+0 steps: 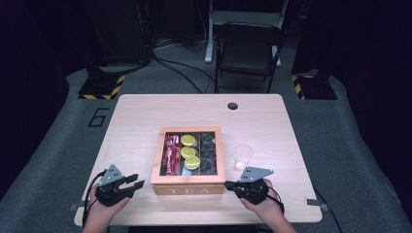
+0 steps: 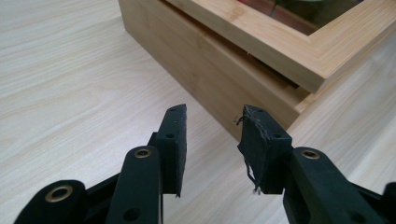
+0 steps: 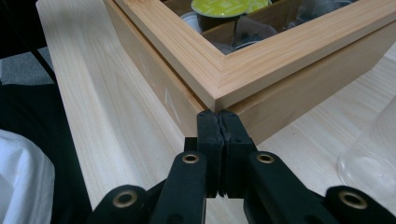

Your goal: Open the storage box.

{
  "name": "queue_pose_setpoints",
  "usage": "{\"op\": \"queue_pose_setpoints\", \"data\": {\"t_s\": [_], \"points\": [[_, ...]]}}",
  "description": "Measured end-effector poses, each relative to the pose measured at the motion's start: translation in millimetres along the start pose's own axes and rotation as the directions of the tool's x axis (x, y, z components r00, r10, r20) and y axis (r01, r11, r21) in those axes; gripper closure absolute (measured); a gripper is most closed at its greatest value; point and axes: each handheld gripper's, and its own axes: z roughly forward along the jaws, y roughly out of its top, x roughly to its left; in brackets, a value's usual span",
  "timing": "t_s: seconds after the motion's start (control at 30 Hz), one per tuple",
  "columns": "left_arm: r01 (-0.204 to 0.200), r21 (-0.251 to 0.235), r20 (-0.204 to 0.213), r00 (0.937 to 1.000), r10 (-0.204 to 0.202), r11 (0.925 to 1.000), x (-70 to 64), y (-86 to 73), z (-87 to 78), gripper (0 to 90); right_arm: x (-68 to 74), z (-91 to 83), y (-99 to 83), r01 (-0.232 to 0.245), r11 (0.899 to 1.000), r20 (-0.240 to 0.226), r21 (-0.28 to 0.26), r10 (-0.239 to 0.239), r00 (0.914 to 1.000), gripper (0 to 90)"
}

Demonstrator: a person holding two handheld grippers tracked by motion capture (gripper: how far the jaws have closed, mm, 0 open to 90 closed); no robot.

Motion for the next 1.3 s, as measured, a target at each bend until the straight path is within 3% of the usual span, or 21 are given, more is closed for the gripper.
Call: {"op": "queue_pose_setpoints", "data": {"t_s": [0.17,0.37,0.4,0.6,0.87,0.97,1.0,1.13,1.3], "points": [[-0.022,-0.021,0.015,0.9996,0.022,0.9995,-7.7,2.3,-5.2,60.8,-0.7,-3.0,3.6,-0.014,0.999,0.0,-0.037,0.014,0.9999,88.0],[-0.044,-0.048,0.019,0.9988,0.045,0.9979,-19.2,9.3,-3.1,57.5,-1.0,-3.4,4.8,-0.011,0.999,-0.006,-0.047,0.011,0.9999,88.1],[-0.064,-0.044,0.021,0.9977,0.065,0.997,-24.5,12.7,0.0,57.6,-1.1,-3.6,5.1,-0.015,0.999,-0.005,-0.052,0.015,0.9999,88.1],[-0.086,-0.029,0.043,0.9953,0.087,0.9959,-32.3,20.8,9.9,55.8,-0.8,-3.7,5.3,-0.016,0.998,0.002,-0.059,0.016,0.9999,88.1],[-0.102,-0.03,0.021,0.9945,0.102,0.9944,-38.0,25.2,16.7,55.4,0.0,-5.1,4.2,-0.022,0.997,0.003,-0.072,0.022,0.9997,87.8],[-0.096,-0.035,0.003,0.9954,0.096,0.9948,-40.1,26.0,17.3,55.3,0.5,-7.1,3.8,-0.027,0.995,0.018,-0.092,0.028,0.9994,81.6],[-0.102,-0.034,0.002,0.9948,0.102,0.9942,-39.5,28.3,16.5,55.1,1.9,-9.3,3.1,-0.026,0.995,0.054,-0.099,0.031,0.998,76.0],[-0.111,-0.05,-0.026,0.9936,0.11,0.9926,-39.3,35.9,13.2,49.4,1.5,-14.8,6.0,-0.016,0.994,0.121,-0.113,0.03,0.9922,68.8],[-0.099,-0.068,-0.012,0.9951,0.098,0.9928,-36.7,49.2,7.4,46.5,0.8,-19.7,19.3,0.006,0.992,0.152,-0.126,0.014,0.9883,59.6]]}}
